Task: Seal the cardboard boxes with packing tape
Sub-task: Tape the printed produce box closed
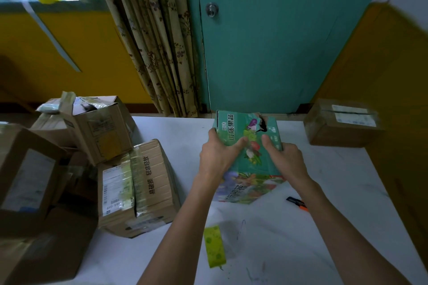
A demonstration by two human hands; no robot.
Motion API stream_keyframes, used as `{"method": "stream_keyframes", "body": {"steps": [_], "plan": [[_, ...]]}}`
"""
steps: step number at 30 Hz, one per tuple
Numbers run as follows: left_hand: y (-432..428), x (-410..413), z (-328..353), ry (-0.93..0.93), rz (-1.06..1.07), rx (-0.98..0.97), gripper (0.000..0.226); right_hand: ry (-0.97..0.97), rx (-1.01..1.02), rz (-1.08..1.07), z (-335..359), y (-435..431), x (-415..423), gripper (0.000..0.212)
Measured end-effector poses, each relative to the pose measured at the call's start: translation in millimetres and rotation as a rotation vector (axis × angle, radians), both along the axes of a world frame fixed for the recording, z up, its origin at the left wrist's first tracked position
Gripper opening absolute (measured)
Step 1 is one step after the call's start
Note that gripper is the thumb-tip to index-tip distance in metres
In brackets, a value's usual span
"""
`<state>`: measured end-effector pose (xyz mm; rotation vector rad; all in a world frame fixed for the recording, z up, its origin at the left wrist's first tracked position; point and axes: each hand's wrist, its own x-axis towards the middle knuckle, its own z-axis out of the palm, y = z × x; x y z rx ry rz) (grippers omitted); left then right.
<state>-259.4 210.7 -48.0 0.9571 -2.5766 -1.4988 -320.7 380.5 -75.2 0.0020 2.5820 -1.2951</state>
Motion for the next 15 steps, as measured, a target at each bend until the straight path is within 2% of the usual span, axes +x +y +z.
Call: {"method": "stream_keyframes", "body": {"steps": [2,4,8,15], "plan": [[-1.4,1.0,-1.2,-0.001,-0.009,0.006,0.057,0.037,0.041,0.018,0.4,-0.5,-1.7,0.069],[-0.2,1.0,-0.8,0.011,-0.025,0.013,0.050,0.095,0.058,-0.007,-0.4,0.3,-3.8,0.067],[4.9,-1.3,2.5,0.037,-0.067,-0.087,0.048,0.172,0.077,-0.080,-2.5,3.2,-4.2,0.066],[5.2,-2.8,3.6,0.027,-0.094,-0.062,0.050,0.160,-0.017,-0.211,-3.4,4.0,3.6,0.066]]}}
